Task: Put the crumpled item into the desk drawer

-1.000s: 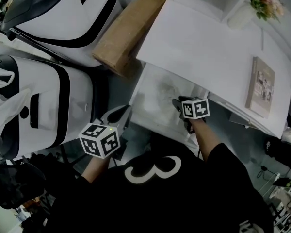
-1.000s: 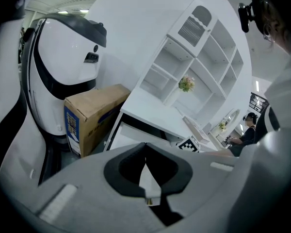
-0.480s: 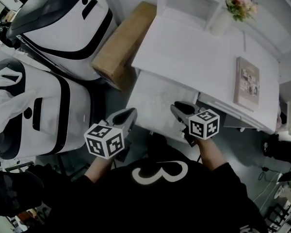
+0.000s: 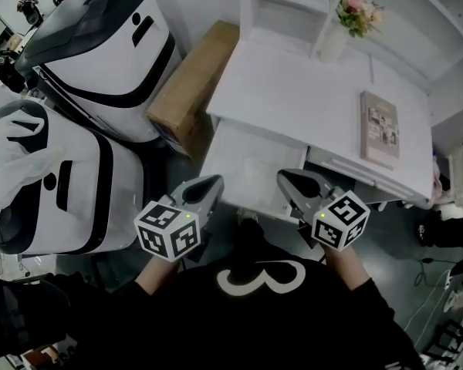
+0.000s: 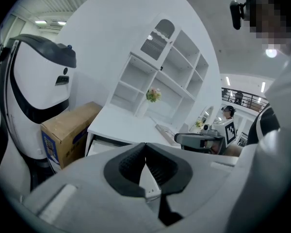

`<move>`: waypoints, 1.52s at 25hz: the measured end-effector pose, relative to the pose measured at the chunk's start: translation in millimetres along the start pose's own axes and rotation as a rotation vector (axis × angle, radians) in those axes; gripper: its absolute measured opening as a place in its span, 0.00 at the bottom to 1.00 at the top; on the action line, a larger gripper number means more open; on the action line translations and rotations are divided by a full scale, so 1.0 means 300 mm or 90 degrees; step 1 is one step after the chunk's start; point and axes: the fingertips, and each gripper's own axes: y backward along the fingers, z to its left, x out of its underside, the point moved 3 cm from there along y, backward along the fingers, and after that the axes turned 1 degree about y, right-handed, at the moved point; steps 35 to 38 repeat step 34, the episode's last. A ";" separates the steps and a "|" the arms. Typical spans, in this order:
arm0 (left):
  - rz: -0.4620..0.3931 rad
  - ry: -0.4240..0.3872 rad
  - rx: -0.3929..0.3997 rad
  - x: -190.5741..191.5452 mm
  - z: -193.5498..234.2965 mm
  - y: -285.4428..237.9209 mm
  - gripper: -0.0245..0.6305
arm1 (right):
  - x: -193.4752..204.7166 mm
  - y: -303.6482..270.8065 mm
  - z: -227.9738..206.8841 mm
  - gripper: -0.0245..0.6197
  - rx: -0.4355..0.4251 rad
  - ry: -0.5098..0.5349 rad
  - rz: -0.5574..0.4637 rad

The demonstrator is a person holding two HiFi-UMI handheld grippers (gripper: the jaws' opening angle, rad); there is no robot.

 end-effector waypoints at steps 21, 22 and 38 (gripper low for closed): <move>-0.021 -0.054 0.023 -0.029 -0.102 0.079 0.05 | -0.010 0.064 0.109 0.04 -0.031 -0.005 -0.029; -0.020 -0.053 0.022 -0.026 -0.099 0.076 0.05 | -0.003 0.063 0.105 0.04 -0.030 -0.008 -0.027; -0.009 -0.044 0.019 -0.021 -0.086 0.011 0.05 | 0.011 0.042 0.044 0.04 -0.034 -0.021 -0.017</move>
